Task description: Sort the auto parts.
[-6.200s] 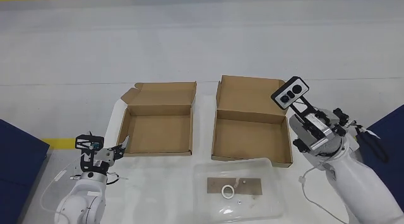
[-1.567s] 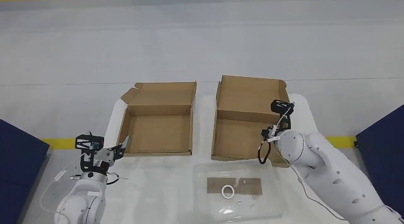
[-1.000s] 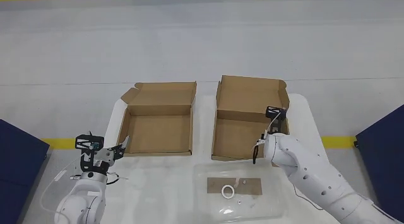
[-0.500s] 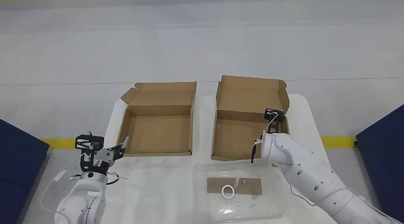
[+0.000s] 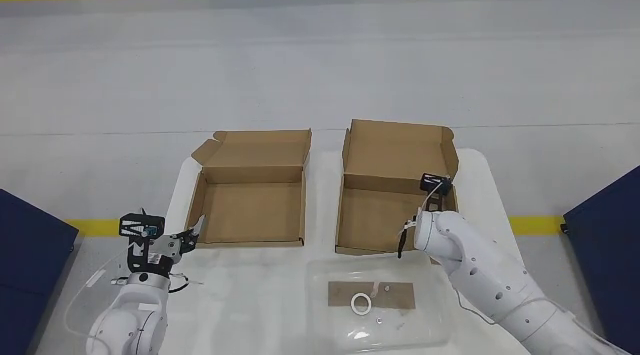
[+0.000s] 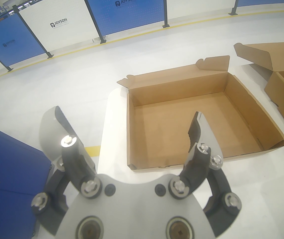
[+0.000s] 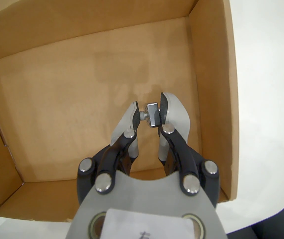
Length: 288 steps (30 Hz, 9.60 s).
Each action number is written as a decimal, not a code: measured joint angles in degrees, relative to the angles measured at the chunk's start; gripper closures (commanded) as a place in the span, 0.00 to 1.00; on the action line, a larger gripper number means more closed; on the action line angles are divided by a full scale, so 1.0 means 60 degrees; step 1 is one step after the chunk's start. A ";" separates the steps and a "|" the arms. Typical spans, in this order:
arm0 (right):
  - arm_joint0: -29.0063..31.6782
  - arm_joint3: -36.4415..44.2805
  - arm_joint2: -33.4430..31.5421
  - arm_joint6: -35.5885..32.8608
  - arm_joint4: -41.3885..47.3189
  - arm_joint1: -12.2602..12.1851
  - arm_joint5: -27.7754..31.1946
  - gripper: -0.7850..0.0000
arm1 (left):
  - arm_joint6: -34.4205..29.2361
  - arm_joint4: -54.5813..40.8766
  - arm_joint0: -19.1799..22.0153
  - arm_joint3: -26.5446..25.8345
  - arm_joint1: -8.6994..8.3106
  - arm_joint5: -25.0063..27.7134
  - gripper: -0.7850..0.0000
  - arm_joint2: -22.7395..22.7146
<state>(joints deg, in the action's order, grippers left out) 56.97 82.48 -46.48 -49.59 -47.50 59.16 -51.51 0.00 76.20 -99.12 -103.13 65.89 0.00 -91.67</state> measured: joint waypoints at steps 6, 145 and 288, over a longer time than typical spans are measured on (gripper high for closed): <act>0.0004 -0.0111 -0.0068 -0.0034 -0.0081 0.0082 0.0047 1.00 | 0.0000 0.0000 0.0000 0.0000 0.0000 0.0000 0.00 0.0000; -0.0313 0.5675 0.1457 -0.5915 -0.0400 -0.1743 1.1789 0.00 | 0.0000 0.0000 0.0000 0.0000 0.0000 0.0000 0.00 0.0000; 0.0177 0.3703 0.0279 -0.2510 0.4175 -0.3173 1.5192 1.00 | 0.0000 0.0000 0.0000 0.0000 0.0000 0.0000 0.00 0.0000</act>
<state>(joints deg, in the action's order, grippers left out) 58.03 104.70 -44.80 -64.65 -22.45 40.12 39.64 0.00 76.20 -99.12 -103.13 65.89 0.00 -91.67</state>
